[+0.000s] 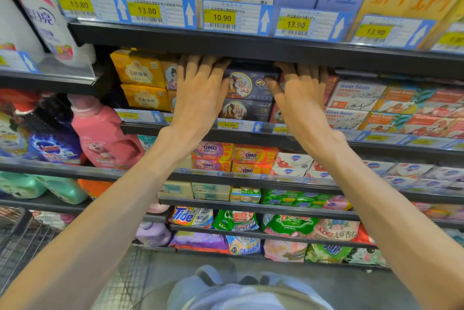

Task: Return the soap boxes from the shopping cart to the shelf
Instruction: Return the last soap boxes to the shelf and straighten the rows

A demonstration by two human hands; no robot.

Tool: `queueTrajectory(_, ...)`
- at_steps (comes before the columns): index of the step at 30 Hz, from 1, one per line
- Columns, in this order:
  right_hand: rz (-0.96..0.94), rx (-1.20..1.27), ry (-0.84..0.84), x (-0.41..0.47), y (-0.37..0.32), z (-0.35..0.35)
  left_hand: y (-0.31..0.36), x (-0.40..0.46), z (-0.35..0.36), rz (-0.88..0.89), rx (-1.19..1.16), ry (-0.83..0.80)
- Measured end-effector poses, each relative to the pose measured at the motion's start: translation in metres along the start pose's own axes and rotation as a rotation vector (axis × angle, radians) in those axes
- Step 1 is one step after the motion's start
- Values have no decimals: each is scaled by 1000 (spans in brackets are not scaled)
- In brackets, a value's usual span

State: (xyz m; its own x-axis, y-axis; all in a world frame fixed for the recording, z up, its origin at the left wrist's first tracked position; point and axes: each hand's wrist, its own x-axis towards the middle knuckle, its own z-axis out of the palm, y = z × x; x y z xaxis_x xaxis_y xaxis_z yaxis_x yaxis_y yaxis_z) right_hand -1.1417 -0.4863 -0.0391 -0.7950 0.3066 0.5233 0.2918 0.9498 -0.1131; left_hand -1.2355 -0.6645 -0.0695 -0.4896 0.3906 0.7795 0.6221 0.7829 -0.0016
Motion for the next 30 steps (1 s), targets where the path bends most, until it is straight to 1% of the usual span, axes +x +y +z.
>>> queueTrajectory(4,-6,32,32,-3,2,2,2,-2,1,8,19,30)
queueTrajectory(6,-36,18,104,-9,6,4,10,-6,0,40,-14,71)
queueTrajectory(9,-82,-47,266,-25,20,8,37,-14,1,135,-100,95)
queueTrajectory(12,-66,-76,345,-34,40,6,69,-13,4,209,-167,126)
queueTrajectory(14,-21,-122,364,-36,54,5,89,-7,9,216,-156,137)
queueTrajectory(17,44,-158,393,-35,71,8,109,3,20,182,-74,147)
queueTrajectory(19,82,-166,397,-32,79,9,114,9,29,157,14,169)
queueTrajectory(21,95,-180,401,-29,85,12,115,11,35,131,70,146)
queueTrajectory(24,103,-178,394,-26,89,14,118,9,38,89,113,148)
queueTrajectory(27,117,-163,369,-24,92,15,118,9,40,48,100,144)
queueTrajectory(30,111,-149,322,-21,96,15,118,8,39,45,110,148)
